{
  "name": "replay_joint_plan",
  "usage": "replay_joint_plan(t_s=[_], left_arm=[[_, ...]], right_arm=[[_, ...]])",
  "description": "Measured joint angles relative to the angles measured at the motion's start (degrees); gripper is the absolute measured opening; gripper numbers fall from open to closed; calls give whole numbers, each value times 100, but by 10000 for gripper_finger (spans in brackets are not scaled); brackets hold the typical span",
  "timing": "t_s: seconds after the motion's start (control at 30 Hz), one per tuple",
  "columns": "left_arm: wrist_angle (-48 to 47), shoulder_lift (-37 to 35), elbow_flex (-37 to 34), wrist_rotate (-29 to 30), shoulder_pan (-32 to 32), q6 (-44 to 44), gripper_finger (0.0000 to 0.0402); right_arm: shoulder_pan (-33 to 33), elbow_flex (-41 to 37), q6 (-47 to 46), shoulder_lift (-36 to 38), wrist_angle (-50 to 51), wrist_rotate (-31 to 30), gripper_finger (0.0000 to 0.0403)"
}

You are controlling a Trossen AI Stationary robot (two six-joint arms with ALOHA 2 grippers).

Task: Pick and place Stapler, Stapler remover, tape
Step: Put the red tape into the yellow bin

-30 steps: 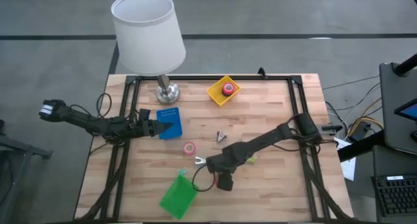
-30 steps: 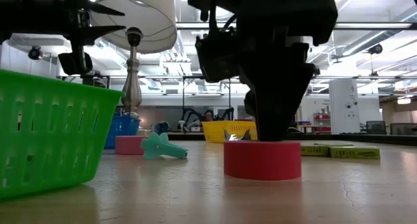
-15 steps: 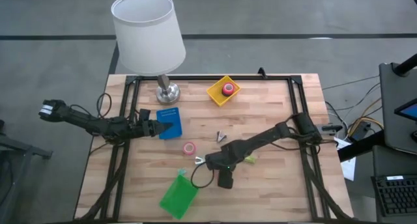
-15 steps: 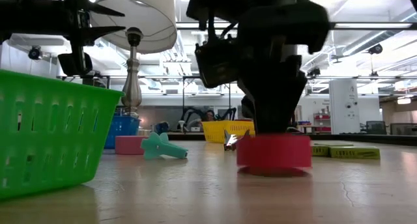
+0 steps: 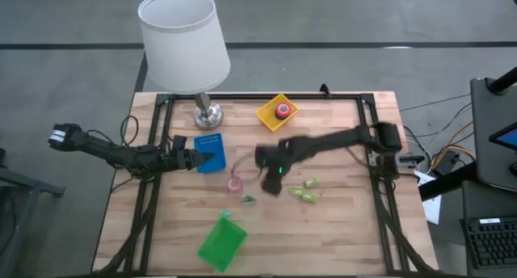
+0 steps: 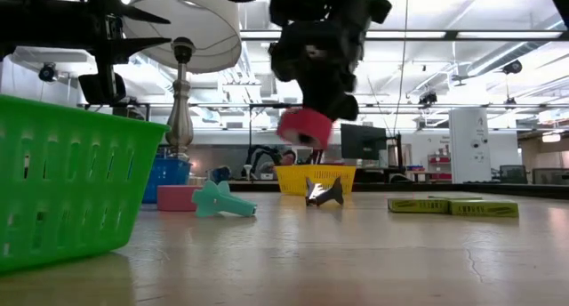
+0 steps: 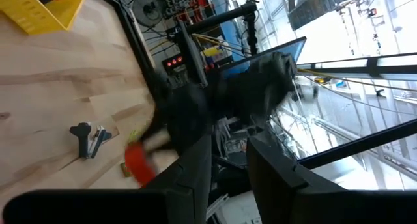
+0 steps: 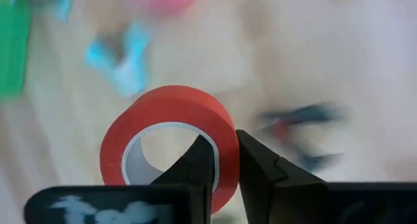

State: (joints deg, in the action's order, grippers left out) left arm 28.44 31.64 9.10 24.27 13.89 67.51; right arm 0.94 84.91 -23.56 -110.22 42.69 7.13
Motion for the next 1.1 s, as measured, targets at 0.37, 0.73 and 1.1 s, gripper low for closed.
replay_joint_plan(t_s=[0.37,0.73,1.1], left_arm=[[-9,3,0,-2,0,0,100],[-21,4,0,21,2,15,99],[-4,2,-2,44,2,83,99]], right_arm=[[1798,617,713,333,222,-590,44],[2841,993,835,324,192,-860,46],[2914,1076,727,-451,589,-605,48]])
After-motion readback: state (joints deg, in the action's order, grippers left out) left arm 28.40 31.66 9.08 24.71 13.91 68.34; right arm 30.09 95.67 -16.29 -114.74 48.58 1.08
